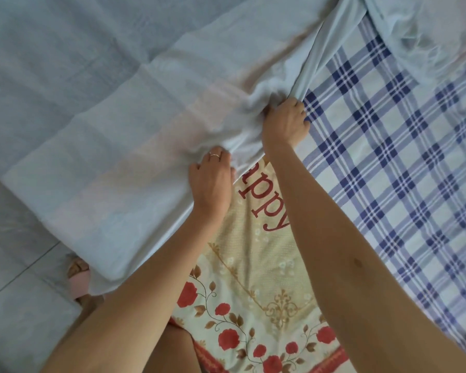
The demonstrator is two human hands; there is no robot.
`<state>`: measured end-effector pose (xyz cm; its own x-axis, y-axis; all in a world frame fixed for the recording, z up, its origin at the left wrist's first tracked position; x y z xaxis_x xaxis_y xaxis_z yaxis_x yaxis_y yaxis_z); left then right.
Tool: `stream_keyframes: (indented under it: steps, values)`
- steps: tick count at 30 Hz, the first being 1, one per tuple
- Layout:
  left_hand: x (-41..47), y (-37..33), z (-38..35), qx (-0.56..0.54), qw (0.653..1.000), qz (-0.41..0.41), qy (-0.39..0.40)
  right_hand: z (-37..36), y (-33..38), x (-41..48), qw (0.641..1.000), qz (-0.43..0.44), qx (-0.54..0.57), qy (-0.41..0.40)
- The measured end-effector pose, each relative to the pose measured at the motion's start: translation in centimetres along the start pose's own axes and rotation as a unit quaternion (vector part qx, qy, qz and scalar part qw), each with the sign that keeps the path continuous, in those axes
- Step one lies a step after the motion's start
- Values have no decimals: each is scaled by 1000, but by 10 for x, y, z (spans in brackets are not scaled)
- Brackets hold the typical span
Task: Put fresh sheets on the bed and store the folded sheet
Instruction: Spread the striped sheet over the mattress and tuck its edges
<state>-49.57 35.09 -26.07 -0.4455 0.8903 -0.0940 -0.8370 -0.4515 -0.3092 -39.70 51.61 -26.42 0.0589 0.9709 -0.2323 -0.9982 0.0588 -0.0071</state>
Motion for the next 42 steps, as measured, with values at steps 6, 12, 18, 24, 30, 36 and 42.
stream_keyframes:
  steps: [6,12,18,24,30,36,42]
  values:
    - [23,-13,-7,100,991,-18,86,-3,0,8,997,2,31,69]
    - [13,-38,-8,106,984,-58,129,1,-16,16,984,92,70,134]
    - [-8,-57,-19,82,983,-64,153,4,-42,18,976,114,82,166]
    - [-15,-51,-13,22,990,-96,96,-5,-50,7,951,-17,275,138]
    - [-27,19,-5,-130,982,41,128,-13,-58,-23,821,-130,545,107]
    - [-27,49,-20,-245,951,99,158,-6,-5,-55,931,195,299,78]
    - [-27,26,-14,-211,956,16,206,-11,-26,-40,937,4,337,96]
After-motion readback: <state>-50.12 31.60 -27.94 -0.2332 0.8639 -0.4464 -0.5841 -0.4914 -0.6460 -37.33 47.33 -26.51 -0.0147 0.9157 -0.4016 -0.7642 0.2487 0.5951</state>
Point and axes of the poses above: each hand's wrist, its own x-axis towards the middle knuckle, its own z-axis out of the back of the hand, y = z × x, the point moved 9 cm from there along x, towards the middle knuckle, and after that the axes turned 2 degrees about x, right-handed, at the moved point
